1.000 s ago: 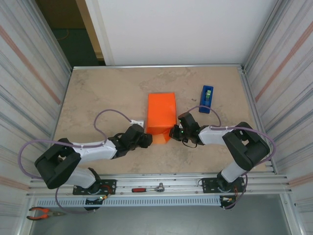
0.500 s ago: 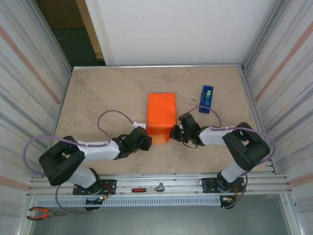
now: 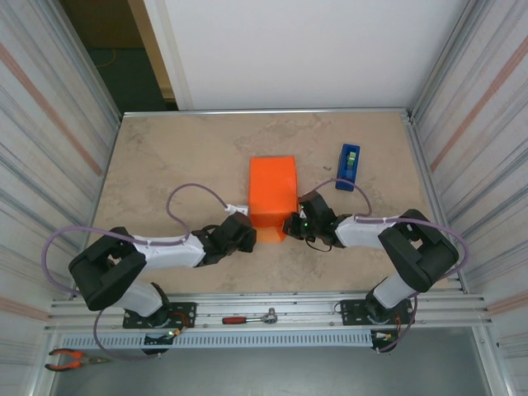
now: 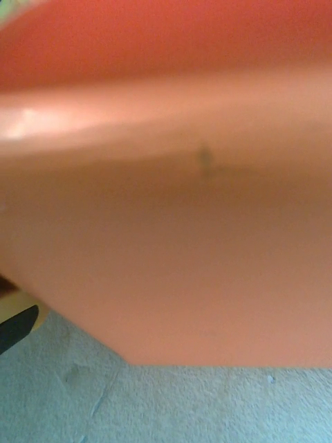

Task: Wrap the gift box in paper

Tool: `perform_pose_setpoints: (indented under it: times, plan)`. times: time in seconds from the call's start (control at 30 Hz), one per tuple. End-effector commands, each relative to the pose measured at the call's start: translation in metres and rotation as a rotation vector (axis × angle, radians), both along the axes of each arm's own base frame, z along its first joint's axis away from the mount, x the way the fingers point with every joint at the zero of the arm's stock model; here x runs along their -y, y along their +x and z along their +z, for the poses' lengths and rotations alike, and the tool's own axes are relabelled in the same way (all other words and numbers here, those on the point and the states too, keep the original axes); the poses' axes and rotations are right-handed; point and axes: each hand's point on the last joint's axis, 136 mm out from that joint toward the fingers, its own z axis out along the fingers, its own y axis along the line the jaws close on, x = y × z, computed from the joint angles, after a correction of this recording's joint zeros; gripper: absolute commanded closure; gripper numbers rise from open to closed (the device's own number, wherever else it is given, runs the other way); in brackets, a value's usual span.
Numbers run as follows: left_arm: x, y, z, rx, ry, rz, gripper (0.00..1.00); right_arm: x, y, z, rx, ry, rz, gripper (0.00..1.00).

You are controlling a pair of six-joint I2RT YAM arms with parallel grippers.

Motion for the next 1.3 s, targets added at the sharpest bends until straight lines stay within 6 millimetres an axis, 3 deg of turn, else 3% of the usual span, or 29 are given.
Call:
perform_pose_setpoints:
  times: [0.0,0.23,0.47,0.7,1.0,1.07,1.13,1.27]
  plan:
    - [0.003,0.004,0.003,0.014,0.015,0.006,0.74,0.004,-0.009,-0.011,-0.035,-0.022,0.001,1.0]
    - [0.006,0.005,0.003,0.017,0.016,-0.003,0.81,0.007,-0.013,-0.02,-0.053,-0.034,-0.005,1.0]
    - [0.019,0.007,0.021,0.033,-0.04,-0.029,1.0,0.01,-0.016,-0.025,-0.063,-0.047,-0.008,1.0]
    - [0.043,0.009,0.039,0.021,-0.186,-0.037,1.0,0.011,-0.018,-0.027,-0.069,-0.053,-0.008,1.0]
    - [0.067,0.015,0.035,-0.019,-0.409,0.041,1.0,0.013,-0.021,-0.03,-0.078,-0.064,-0.005,1.0]
    - [0.072,0.016,0.031,-0.025,-0.417,0.041,0.96,0.013,-0.021,-0.03,-0.077,-0.067,-0.006,1.0]
    - [0.077,0.017,0.027,-0.028,-0.408,0.03,0.79,0.013,-0.021,-0.03,-0.077,-0.069,-0.005,1.0]
    - [0.077,0.017,0.022,-0.027,-0.394,0.026,0.63,0.013,-0.022,-0.029,-0.077,-0.071,-0.005,1.0]
